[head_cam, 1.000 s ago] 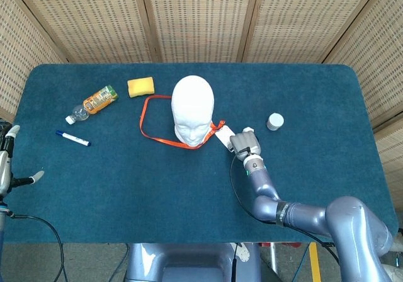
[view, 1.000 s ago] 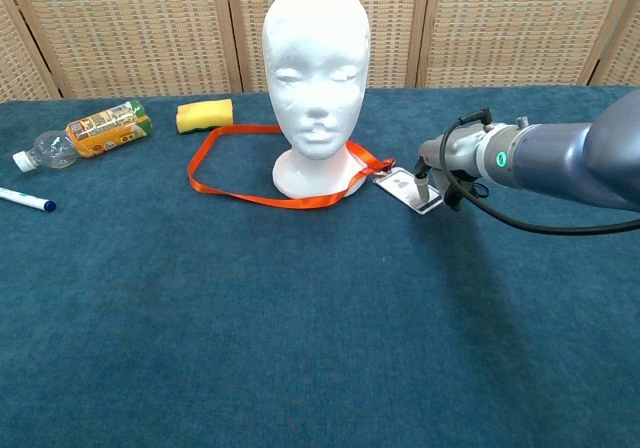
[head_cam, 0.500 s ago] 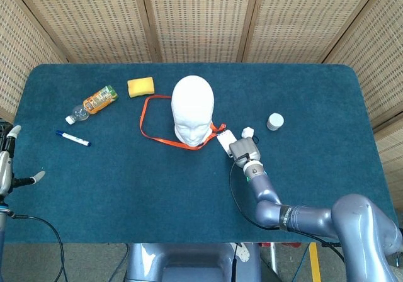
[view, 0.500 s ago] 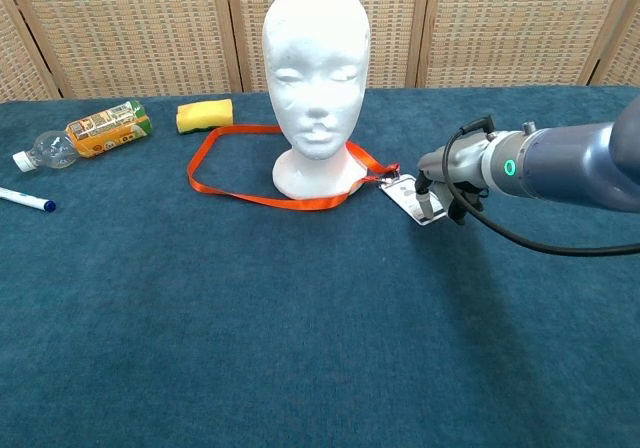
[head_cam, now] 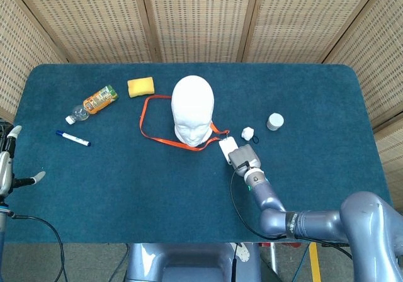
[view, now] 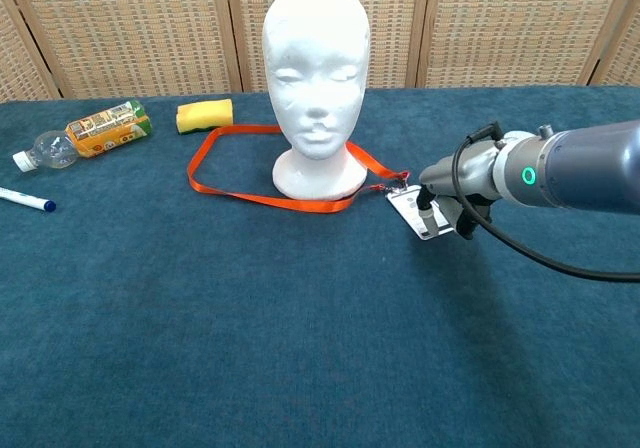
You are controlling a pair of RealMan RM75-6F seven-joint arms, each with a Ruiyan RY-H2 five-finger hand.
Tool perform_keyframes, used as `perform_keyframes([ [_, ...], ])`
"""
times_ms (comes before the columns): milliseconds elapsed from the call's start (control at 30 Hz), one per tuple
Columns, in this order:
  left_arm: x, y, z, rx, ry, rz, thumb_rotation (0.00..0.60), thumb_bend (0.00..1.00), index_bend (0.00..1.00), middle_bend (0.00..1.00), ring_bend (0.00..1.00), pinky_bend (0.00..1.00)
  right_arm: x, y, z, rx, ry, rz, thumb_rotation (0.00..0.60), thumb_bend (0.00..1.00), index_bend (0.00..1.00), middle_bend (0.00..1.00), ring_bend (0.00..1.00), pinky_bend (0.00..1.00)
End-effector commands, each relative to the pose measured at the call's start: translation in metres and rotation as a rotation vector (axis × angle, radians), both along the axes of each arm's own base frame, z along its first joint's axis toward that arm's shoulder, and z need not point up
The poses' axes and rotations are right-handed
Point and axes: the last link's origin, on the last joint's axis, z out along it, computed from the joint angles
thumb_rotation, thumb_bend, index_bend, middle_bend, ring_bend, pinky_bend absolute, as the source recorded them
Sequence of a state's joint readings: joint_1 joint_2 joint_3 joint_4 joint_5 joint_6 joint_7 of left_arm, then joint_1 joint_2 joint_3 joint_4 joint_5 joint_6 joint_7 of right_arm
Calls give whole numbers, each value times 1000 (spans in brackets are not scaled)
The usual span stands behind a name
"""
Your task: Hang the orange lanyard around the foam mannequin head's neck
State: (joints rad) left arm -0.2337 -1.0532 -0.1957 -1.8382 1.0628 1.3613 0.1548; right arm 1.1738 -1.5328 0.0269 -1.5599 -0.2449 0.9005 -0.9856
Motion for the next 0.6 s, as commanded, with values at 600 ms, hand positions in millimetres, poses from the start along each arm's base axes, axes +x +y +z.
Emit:
perform_keyframes([
  [600,0,0,-1,-3,2,1,600,101,0,0,0,0,-5,-1,21,-42,-17,8,600,1000,0,672,792,1000],
])
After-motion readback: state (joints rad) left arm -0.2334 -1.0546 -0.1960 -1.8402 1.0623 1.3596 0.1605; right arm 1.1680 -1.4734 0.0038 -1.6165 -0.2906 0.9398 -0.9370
